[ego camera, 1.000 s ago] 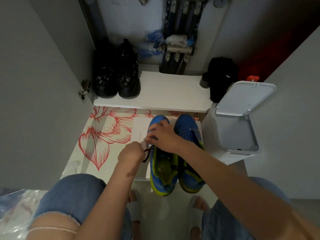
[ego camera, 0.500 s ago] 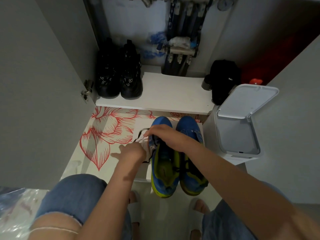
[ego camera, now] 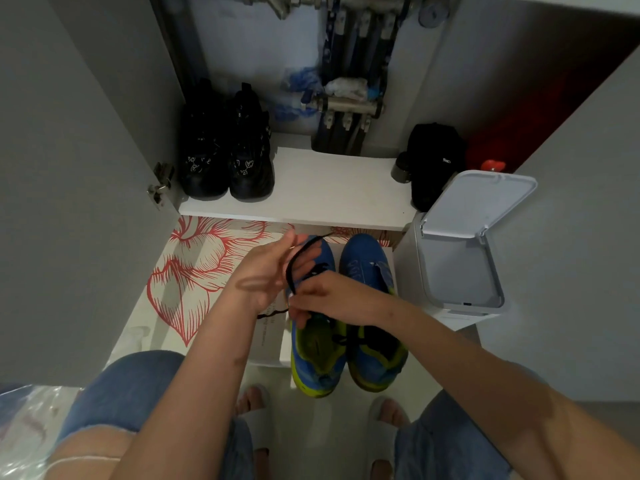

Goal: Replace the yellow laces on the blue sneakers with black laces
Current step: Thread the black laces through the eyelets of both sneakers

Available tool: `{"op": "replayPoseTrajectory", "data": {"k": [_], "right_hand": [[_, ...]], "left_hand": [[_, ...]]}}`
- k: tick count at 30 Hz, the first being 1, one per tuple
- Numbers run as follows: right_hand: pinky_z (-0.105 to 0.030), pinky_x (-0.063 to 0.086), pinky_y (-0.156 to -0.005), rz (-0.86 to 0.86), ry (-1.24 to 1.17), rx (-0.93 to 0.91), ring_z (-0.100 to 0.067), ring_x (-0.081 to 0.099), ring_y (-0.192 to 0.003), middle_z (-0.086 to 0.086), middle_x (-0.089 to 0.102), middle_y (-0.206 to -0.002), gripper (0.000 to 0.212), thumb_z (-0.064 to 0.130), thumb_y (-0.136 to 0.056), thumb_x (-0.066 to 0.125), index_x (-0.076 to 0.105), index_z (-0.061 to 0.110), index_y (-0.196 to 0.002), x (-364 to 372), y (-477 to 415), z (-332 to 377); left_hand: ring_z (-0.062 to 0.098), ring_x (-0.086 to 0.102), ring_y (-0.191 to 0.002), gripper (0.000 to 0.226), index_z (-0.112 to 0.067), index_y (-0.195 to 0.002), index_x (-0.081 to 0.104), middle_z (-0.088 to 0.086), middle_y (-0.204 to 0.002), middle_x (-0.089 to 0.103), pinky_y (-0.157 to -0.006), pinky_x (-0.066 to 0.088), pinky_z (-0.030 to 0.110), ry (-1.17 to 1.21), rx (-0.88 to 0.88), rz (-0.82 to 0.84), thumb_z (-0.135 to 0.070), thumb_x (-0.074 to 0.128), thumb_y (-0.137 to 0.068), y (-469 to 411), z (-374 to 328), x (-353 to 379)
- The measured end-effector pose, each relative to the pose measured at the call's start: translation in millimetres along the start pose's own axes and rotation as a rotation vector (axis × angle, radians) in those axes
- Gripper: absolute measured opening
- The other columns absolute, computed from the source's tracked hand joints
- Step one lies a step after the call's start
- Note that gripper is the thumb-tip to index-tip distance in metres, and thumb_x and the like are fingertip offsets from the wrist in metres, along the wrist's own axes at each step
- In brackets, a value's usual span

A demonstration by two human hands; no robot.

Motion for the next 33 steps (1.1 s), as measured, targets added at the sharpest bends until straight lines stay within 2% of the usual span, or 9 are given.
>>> {"op": "replayPoseTrajectory", "data": {"k": [8,12,14,16,20,24,26,29,33], "right_hand": [[-0.033,0.046,-0.08,-0.003,0.147,0.008,-0.017,0.058,-0.081,-0.012,0.066,-0.092,0.025,0.029,-0.094,0.054,0.067,0.008,-0.091,-4,4,-7],[-0.03,0.048,-0.088,-0.377,0.1,0.079,-0.018,0.06,-0.1,-0.006,0.065,-0.107,0.021,0.021,-0.093,0.057,0.066,0.008,-0.107,-56,15,-18],[-0.034,0.048,-0.074,-0.373,0.286,0.222,-0.023,0.062,-0.084,-0.013,0.064,-0.088,0.034,0.031,-0.092,0.057,0.066,-0.001,-0.093,-65,19,-34],[-0.027,0.038,-0.055,-0.246,0.475,0.327,-0.017,0.05,-0.059,-0.006,0.051,-0.061,0.049,0.046,-0.088,0.058,0.058,0.003,-0.066,-52,19,-44],[-0.025,0.035,-0.056,-0.307,0.747,0.333,-0.013,0.042,-0.061,0.003,0.038,-0.057,0.045,0.046,-0.084,0.061,0.039,0.02,-0.054,-36,14,-40],[-0.022,0.028,-0.046,-0.278,0.514,0.41,-0.012,0.038,-0.052,-0.001,0.038,-0.053,0.037,0.013,-0.085,0.055,0.041,0.012,-0.051,-38,10,-55],[-0.022,0.032,-0.048,-0.275,0.355,0.481,-0.014,0.04,-0.052,-0.006,0.045,-0.054,0.026,0.004,-0.082,0.053,0.055,0.0,-0.056,-43,8,-68],[-0.028,0.048,-0.065,-0.285,0.265,0.533,-0.023,0.06,-0.075,-0.019,0.067,-0.085,0.021,0.005,-0.08,0.056,0.071,-0.006,-0.088,-50,5,-82],[-0.031,0.05,-0.078,-0.272,0.254,0.514,-0.032,0.062,-0.099,-0.022,0.067,-0.103,0.024,0.009,-0.081,0.061,0.07,-0.006,-0.097,-53,5,-82]], "left_hand": [[-0.003,0.059,-0.053,0.023,-0.001,-0.111,0.065,-0.007,-0.069,0.072,-0.049,0.045,0.007,-0.235,0.138,-0.097,-0.01,0.054,-0.093,-2,-7,-6],[-0.008,0.058,-0.05,0.02,0.001,-0.103,0.068,-0.014,-0.057,0.068,-0.044,0.038,0.004,-0.427,0.226,-0.17,-0.011,0.06,-0.09,2,-7,-5],[-0.01,0.059,-0.052,0.017,-0.002,-0.1,0.07,-0.015,-0.059,0.068,-0.046,0.039,0.002,-0.494,0.227,-0.161,-0.011,0.063,-0.088,4,-1,-1],[-0.007,0.062,-0.059,0.016,-0.005,-0.1,0.07,-0.008,-0.071,0.069,-0.052,0.044,0.003,-0.566,0.222,-0.152,-0.009,0.065,-0.085,4,6,0],[-0.001,0.061,-0.069,0.013,-0.009,-0.094,0.074,-0.003,-0.081,0.067,-0.069,0.05,0.014,-0.893,0.284,-0.183,-0.011,0.069,-0.083,0,19,0],[0.008,0.059,-0.087,0.014,-0.018,-0.096,0.075,-0.005,-0.093,0.068,-0.074,0.045,0.017,-1.165,0.268,-0.198,-0.021,0.067,-0.085,-1,31,0],[0.01,0.061,-0.092,0.014,-0.022,-0.096,0.075,-0.004,-0.099,0.07,-0.076,0.044,0.019,-1.218,0.248,-0.197,-0.022,0.066,-0.085,-2,35,-1],[0.01,0.062,-0.095,0.015,-0.024,-0.098,0.075,-0.004,-0.103,0.071,-0.075,0.042,0.018,-1.231,0.244,-0.195,-0.023,0.065,-0.086,-3,39,1],[0.011,0.062,-0.099,0.017,-0.026,-0.1,0.074,-0.007,-0.106,0.07,-0.076,0.044,0.02,-1.271,0.263,-0.209,-0.025,0.063,-0.087,-3,45,4]]}}
Point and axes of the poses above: each hand's wrist, its own y-axis away from the middle knuckle, its own x-axis out of the palm, z = x × y, the point moved 6 cm from there along -y, towards the middle knuckle
